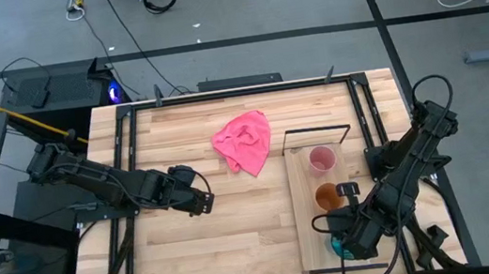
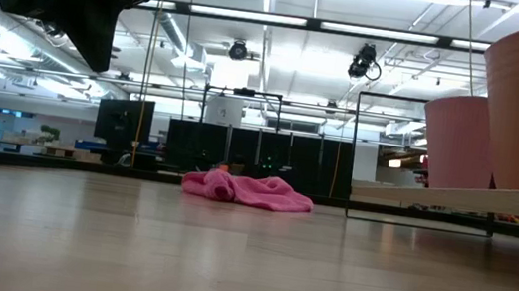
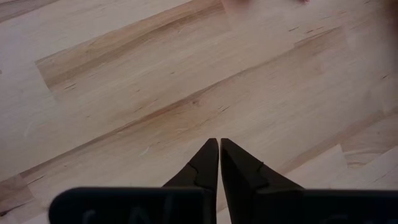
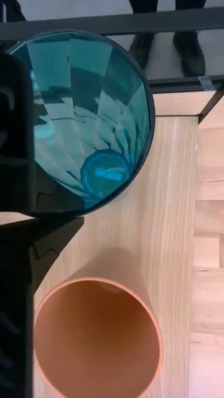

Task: Stack small to large cups/mugs on shelf
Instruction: Put the blue plastic glass on the shelf

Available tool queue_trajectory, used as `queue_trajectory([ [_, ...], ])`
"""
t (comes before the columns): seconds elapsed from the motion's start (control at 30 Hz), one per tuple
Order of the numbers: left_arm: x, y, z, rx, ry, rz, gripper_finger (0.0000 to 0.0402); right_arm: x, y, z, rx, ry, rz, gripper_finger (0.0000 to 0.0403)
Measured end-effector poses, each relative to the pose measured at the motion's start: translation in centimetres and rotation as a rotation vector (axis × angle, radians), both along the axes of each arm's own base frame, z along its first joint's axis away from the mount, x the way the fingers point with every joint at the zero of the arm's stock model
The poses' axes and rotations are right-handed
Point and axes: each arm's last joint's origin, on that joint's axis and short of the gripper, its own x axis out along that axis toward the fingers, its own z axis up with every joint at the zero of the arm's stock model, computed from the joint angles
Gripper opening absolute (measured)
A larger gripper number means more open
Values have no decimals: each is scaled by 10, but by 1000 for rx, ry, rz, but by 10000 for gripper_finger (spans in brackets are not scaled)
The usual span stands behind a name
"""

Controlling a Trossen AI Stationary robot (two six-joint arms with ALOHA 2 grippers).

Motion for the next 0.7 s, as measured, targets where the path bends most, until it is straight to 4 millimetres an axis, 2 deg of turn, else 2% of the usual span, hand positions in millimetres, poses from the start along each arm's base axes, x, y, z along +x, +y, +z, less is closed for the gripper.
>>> queue_trajectory([
  [0.23, 0, 0, 0, -1, -1, 0, 17, 1, 1, 0, 8, -10, 8, 10],
  [0.5, 0, 0, 0, -1, -3, 0, 28, 3, 3, 0, 30, -36, 25, 42],
  [0.7, 0, 0, 0, -2, -4, 0, 25, 6, 2, 1, 38, -48, 25, 51],
])
